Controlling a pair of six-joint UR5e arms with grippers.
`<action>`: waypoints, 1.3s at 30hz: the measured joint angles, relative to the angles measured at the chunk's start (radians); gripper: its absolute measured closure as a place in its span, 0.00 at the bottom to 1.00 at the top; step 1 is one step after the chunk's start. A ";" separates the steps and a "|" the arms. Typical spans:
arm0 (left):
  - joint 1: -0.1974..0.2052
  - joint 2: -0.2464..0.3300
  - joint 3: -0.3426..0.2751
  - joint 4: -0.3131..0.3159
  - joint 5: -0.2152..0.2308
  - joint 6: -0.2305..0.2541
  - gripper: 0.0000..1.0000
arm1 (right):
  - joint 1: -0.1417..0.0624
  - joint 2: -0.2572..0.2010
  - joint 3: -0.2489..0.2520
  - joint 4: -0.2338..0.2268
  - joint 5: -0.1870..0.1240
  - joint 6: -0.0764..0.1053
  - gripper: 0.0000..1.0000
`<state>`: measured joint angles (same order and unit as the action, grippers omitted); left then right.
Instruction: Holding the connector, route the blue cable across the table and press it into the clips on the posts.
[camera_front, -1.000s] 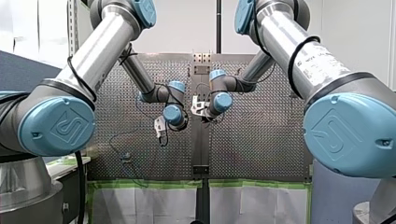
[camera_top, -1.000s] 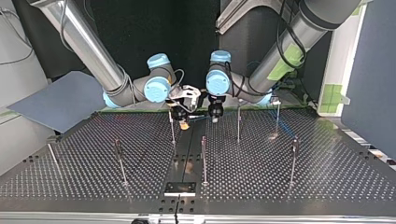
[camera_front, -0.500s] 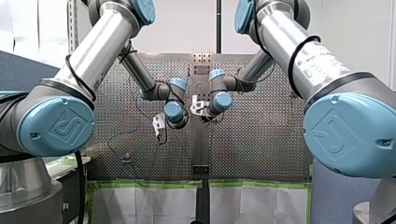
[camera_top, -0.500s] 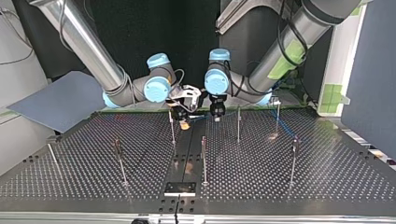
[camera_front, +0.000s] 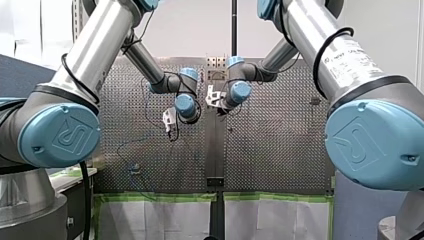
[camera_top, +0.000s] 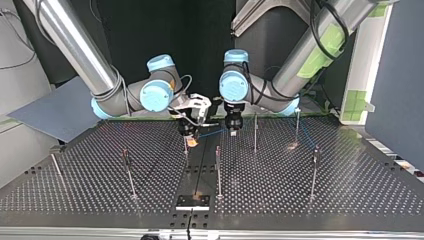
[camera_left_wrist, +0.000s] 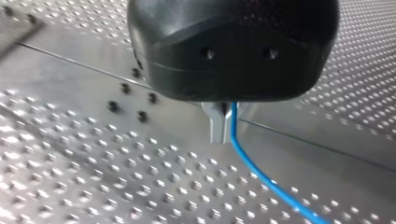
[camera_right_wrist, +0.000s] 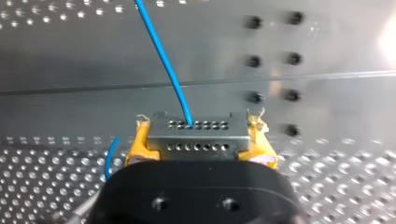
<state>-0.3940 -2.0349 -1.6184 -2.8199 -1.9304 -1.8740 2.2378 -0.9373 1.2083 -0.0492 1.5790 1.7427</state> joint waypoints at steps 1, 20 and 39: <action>0.000 0.007 0.000 -0.002 0.000 0.000 0.99 | 0.000 -0.007 0.000 0.005 0.001 0.004 1.00; -0.004 0.161 -0.028 -0.054 -0.005 0.003 0.99 | -0.013 -0.177 0.000 0.101 0.006 0.027 1.00; 0.002 0.330 -0.029 -0.010 0.025 -0.012 0.99 | -0.022 -0.332 0.014 0.127 -0.014 0.024 1.00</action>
<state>-0.3920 -1.7045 -1.6471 -2.8303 -1.9051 -1.8862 2.2162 -1.2692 1.2223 0.0776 1.5655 1.7672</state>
